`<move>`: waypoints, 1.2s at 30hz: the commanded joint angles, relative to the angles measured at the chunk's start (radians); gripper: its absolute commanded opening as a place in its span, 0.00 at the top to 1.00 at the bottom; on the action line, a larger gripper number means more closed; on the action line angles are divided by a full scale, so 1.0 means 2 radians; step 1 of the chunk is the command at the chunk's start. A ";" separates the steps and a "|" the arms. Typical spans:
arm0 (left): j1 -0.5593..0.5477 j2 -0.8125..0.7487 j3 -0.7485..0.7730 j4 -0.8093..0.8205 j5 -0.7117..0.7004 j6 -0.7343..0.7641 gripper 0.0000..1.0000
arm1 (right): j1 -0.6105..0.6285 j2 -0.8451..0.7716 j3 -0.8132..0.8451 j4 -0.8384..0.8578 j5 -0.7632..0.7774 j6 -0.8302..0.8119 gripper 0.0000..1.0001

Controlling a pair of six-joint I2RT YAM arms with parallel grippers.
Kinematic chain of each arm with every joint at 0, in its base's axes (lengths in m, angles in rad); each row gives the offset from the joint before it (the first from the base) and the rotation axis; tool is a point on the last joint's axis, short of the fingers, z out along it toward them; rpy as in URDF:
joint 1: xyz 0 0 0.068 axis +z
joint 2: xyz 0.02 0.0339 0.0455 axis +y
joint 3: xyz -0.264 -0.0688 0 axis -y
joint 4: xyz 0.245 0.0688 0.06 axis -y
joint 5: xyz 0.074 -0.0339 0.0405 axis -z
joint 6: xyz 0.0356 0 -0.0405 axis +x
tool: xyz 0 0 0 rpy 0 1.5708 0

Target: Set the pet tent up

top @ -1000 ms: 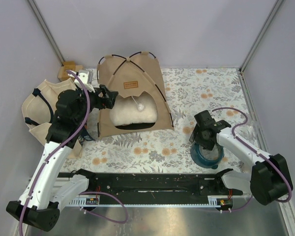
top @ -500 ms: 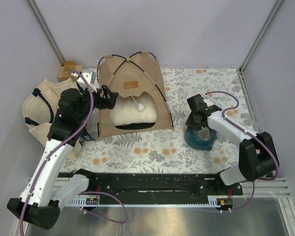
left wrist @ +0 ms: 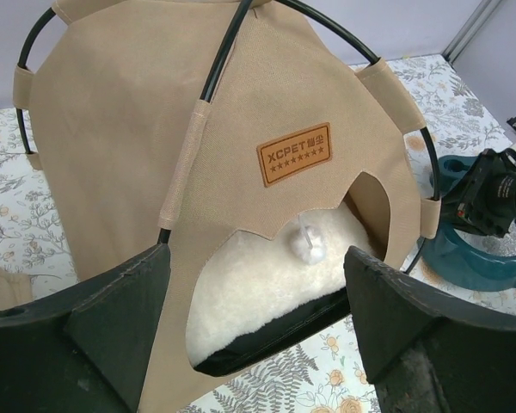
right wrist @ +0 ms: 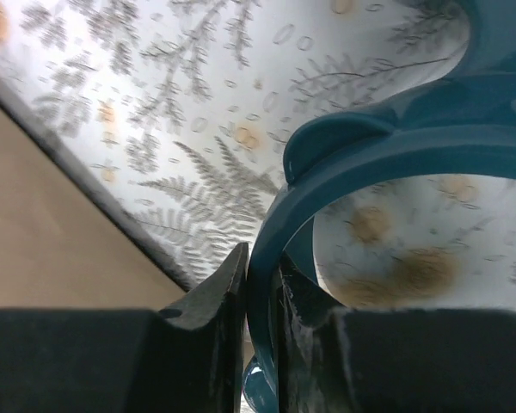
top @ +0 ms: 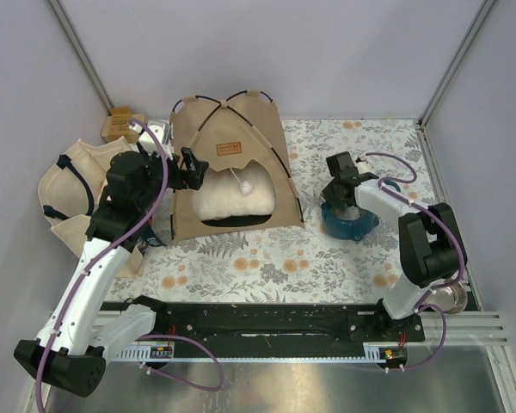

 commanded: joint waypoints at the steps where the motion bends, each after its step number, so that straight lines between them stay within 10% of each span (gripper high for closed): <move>1: 0.000 0.001 0.025 0.011 -0.007 0.009 0.15 | -0.004 0.000 -0.027 0.095 -0.008 0.087 0.82; 6: 0.000 0.000 0.023 0.009 -0.015 0.014 0.15 | -0.008 -0.019 -0.066 0.171 -0.013 0.139 0.62; 15: 0.001 0.002 0.030 0.007 -0.016 0.016 0.14 | -0.011 -0.072 -0.028 0.055 0.007 0.106 0.19; 26: 0.001 -0.004 0.037 0.008 0.019 0.000 0.14 | -0.083 -0.237 -0.050 -0.057 0.083 -0.054 0.08; 36: 0.001 -0.009 0.019 0.013 0.031 -0.011 0.14 | -0.270 -0.106 0.025 -0.117 0.224 -0.173 0.01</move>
